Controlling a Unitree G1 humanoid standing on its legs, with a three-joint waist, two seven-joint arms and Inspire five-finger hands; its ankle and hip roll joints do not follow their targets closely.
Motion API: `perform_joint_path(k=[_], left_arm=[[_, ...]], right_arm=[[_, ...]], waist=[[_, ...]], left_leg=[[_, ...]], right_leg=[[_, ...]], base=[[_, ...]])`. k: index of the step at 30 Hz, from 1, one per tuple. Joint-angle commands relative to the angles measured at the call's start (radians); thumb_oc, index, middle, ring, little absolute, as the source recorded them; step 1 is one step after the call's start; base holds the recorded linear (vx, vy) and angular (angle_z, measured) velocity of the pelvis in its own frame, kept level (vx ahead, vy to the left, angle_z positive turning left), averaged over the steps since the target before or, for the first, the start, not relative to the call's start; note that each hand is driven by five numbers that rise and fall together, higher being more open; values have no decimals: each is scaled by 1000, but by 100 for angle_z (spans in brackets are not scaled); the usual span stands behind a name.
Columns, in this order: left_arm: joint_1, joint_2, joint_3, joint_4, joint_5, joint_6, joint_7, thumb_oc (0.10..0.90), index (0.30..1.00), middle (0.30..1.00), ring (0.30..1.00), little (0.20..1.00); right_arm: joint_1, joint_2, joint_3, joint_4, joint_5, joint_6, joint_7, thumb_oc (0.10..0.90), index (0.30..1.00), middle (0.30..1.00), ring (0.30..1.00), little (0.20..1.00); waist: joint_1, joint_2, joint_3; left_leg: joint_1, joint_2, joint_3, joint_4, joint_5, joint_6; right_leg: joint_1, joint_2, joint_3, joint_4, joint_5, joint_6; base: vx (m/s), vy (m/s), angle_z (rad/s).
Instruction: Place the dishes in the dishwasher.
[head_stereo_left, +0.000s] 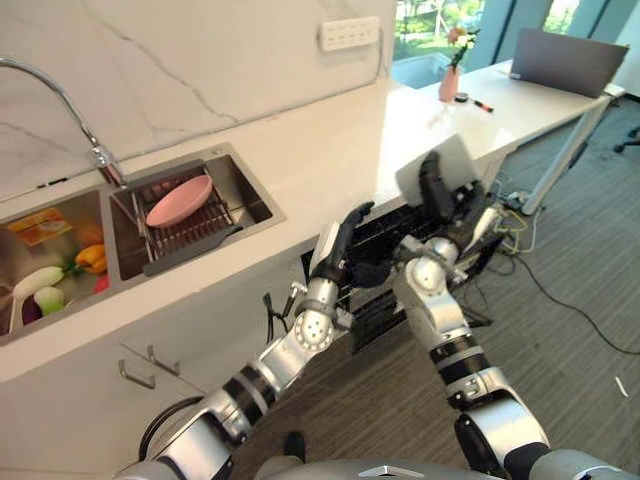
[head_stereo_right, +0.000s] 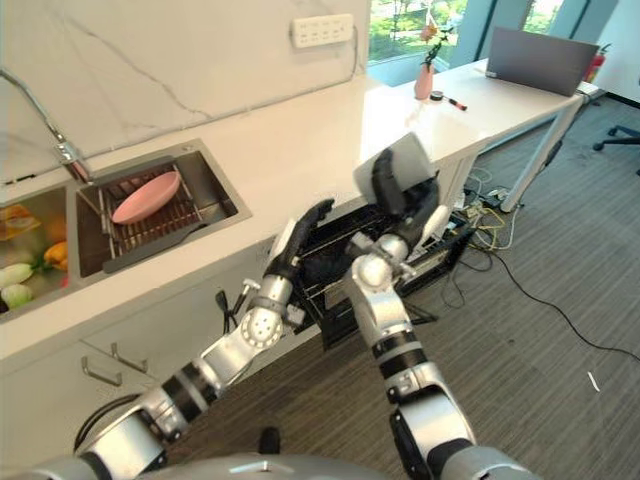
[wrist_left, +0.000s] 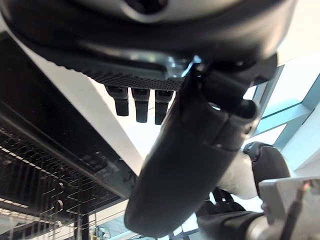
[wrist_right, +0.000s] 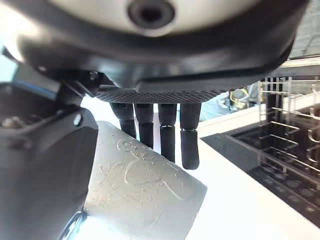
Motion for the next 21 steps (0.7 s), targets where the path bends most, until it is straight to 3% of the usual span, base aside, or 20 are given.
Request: perform_joint_path(k=[1,6,10,16,21], left_arm=[[-122,3,7,-62,36,-110,-29,800,900,900,900,900],[33,80,74,-120,-45,-136,-119,800,900,900,900,900],[273,159,222,-165,-225,-128,-243,800,900,900,900,900],[439,215,336,-150,-219,-93,-326,800,900,900,900,900],[568,249,445,-16,-125,-50,-395,800,900,900,900,900]], right_arm=[[-195,-23,-18,-59,-152,-59,30,400,300,300,300,300],[-136,-96,-38,-78,-188,-30,89,400,300,300,300,300],[-22,-185,-56,-89,-162,11,238,400,300,300,300,300],[84,-237,-55,-71,-141,59,384,400,300,300,300,300],[143,-272,-74,-12,-115,75,489,400,300,300,300,300]], waist=[[38,-28,-18],[61,-34,-9],[83,-40,2],[95,-47,2],[113,-51,11]], left_leg=[[56,-31,-36,4,-110,8],[53,-36,-46,4,-110,10],[48,-38,-52,4,-107,14],[46,-36,-51,4,-106,14],[37,-34,-58,4,-99,10]], right_leg=[[-20,-4,19,13,-5,18],[-17,-4,7,12,-6,17],[-18,-4,0,12,-4,18],[-15,-6,-9,12,-5,17],[-15,-7,-31,12,-8,17]], base=[[-12,-8,4],[-10,-6,6],[-19,1,10],[-6,-8,6],[-2,-10,5]])
